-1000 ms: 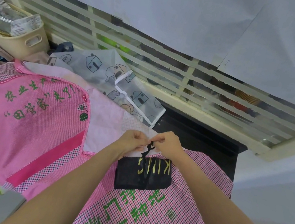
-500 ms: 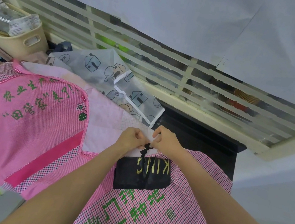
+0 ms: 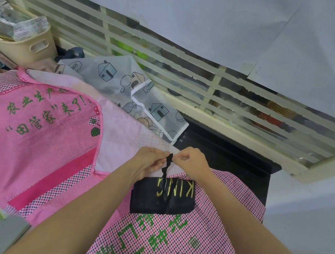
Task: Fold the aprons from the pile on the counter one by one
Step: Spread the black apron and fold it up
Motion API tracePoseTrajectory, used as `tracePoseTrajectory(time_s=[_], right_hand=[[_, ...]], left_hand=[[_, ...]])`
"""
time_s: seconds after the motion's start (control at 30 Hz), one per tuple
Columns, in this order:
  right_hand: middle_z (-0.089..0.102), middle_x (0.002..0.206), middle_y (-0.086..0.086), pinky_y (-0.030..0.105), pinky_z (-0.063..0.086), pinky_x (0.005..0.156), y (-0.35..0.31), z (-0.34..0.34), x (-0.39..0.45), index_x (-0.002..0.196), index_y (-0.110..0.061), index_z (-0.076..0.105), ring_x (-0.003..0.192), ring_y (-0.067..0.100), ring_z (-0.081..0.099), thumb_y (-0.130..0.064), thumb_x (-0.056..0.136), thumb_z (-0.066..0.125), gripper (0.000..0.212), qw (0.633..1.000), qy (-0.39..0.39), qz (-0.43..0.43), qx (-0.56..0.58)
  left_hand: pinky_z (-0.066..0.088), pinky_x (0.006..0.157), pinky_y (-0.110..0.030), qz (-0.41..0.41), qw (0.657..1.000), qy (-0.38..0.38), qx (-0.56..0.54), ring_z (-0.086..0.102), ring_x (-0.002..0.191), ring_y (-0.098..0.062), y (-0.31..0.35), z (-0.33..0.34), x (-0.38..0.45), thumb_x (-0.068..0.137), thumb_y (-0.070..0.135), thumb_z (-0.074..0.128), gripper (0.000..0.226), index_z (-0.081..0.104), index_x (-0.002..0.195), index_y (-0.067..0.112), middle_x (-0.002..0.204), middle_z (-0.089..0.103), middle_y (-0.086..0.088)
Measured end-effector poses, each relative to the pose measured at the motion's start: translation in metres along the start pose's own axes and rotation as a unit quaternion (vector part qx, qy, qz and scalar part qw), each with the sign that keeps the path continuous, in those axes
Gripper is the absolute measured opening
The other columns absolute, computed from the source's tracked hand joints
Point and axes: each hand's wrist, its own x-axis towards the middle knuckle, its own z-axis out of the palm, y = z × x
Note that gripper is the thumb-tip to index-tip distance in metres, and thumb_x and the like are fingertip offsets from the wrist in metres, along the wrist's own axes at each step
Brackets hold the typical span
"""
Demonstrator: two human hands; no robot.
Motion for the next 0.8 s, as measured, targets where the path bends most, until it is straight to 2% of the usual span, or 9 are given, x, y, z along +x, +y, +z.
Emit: tracePoseTrajectory(time_s=[0.07, 0.23, 0.3, 0.4, 0.5, 0.63, 0.7, 0.77, 0.8], right_hand=[[0.066, 0.100, 0.000, 0.027, 0.047, 0.086, 0.000, 0.001, 0.001, 0.091, -0.006, 0.074, 0.091, 0.010, 0.057, -0.019, 0.087, 0.065, 0.016, 1.000, -0.002, 0.011, 0.008], [0.050, 0.080, -0.018, 0.025, 0.041, 0.083, -0.006, -0.001, 0.000, 0.090, -0.003, 0.072, 0.078, 0.003, 0.050, -0.015, 0.087, 0.064, 0.015, 0.998, -0.022, 0.031, 0.046], [0.055, 0.081, -0.014, 0.028, 0.046, 0.086, -0.007, -0.005, 0.000, 0.089, -0.003, 0.072, 0.080, 0.005, 0.053, -0.014, 0.087, 0.064, 0.014, 0.997, -0.054, 0.027, 0.049], [0.056, 0.082, -0.012, 0.015, 0.046, 0.073, -0.003, -0.014, -0.002, 0.090, -0.003, 0.072, 0.078, 0.003, 0.055, -0.009, 0.087, 0.063, 0.011, 0.994, -0.094, 0.023, 0.055], [0.061, 0.086, -0.007, 0.012, 0.046, 0.069, 0.000, -0.013, -0.003, 0.086, -0.004, 0.069, 0.081, 0.004, 0.058, -0.009, 0.088, 0.062, 0.009, 0.987, -0.121, 0.037, 0.102], [0.065, 0.092, 0.004, 0.015, 0.053, 0.068, -0.003, -0.002, -0.002, 0.088, 0.003, 0.064, 0.085, 0.010, 0.063, -0.004, 0.086, 0.061, 0.008, 0.971, -0.120, 0.074, 0.192], [0.065, 0.089, 0.012, 0.022, 0.056, 0.073, -0.005, -0.001, -0.002, 0.090, 0.003, 0.062, 0.079, 0.014, 0.066, -0.004, 0.087, 0.059, 0.008, 0.962, -0.107, 0.090, 0.235], [0.064, 0.086, 0.015, 0.024, 0.056, 0.072, -0.007, -0.002, -0.002, 0.092, 0.002, 0.059, 0.074, 0.015, 0.066, -0.004, 0.088, 0.056, 0.008, 0.955, -0.085, 0.114, 0.261], [0.064, 0.084, 0.015, 0.023, 0.056, 0.069, -0.008, -0.002, -0.003, 0.092, 0.001, 0.057, 0.071, 0.014, 0.067, -0.003, 0.089, 0.055, 0.006, 0.948, -0.082, 0.125, 0.281]], left_hand=[[0.042, 0.041, -0.011, 0.002, 1.000, 0.004, 0.021, 0.053, 0.041, -0.002, 0.000, 0.001, 0.000, 0.083, 0.007, 0.068, 0.014, 0.062, 0.072, 0.004, 0.057, 0.059, -0.005], [0.044, 0.043, -0.012, -0.010, 0.999, 0.008, 0.037, 0.055, 0.045, -0.004, 0.001, 0.002, -0.002, 0.086, 0.013, 0.066, 0.014, 0.063, 0.077, 0.003, 0.060, 0.061, -0.004], [0.046, 0.047, -0.013, -0.036, 0.999, 0.012, 0.032, 0.055, 0.044, -0.003, 0.002, -0.002, -0.001, 0.086, 0.016, 0.066, 0.013, 0.067, 0.085, 0.003, 0.055, 0.062, 0.000], [0.048, 0.060, -0.016, -0.061, 0.998, 0.017, 0.013, 0.054, 0.045, -0.004, 0.001, -0.010, 0.003, 0.087, 0.018, 0.065, 0.018, 0.069, 0.097, 0.004, 0.049, 0.060, 0.003], [0.055, 0.055, -0.017, -0.048, 0.998, 0.030, 0.023, 0.060, 0.043, -0.004, 0.001, -0.009, 0.003, 0.089, 0.015, 0.062, 0.017, 0.067, 0.095, 0.000, 0.048, 0.062, 0.000], [0.058, 0.064, -0.022, -0.017, 0.997, 0.041, 0.059, 0.065, 0.051, -0.010, 0.001, -0.009, 0.006, 0.090, 0.014, 0.060, 0.018, 0.066, 0.095, -0.002, 0.072, 0.069, -0.011], [0.058, 0.063, -0.021, 0.004, 0.997, 0.024, 0.080, 0.064, 0.052, -0.009, 0.002, -0.011, 0.004, 0.092, 0.012, 0.058, 0.017, 0.065, 0.096, -0.002, 0.072, 0.065, -0.011], [0.058, 0.064, -0.020, 0.017, 0.996, -0.013, 0.092, 0.065, 0.064, -0.011, 0.003, -0.014, 0.002, 0.092, 0.015, 0.058, 0.016, 0.063, 0.096, 0.000, 0.078, 0.065, -0.010], [0.058, 0.069, -0.021, 0.020, 0.994, -0.040, 0.103, 0.067, 0.074, -0.014, 0.003, -0.016, 0.001, 0.090, 0.020, 0.060, 0.019, 0.061, 0.097, 0.003, 0.085, 0.067, -0.010]])
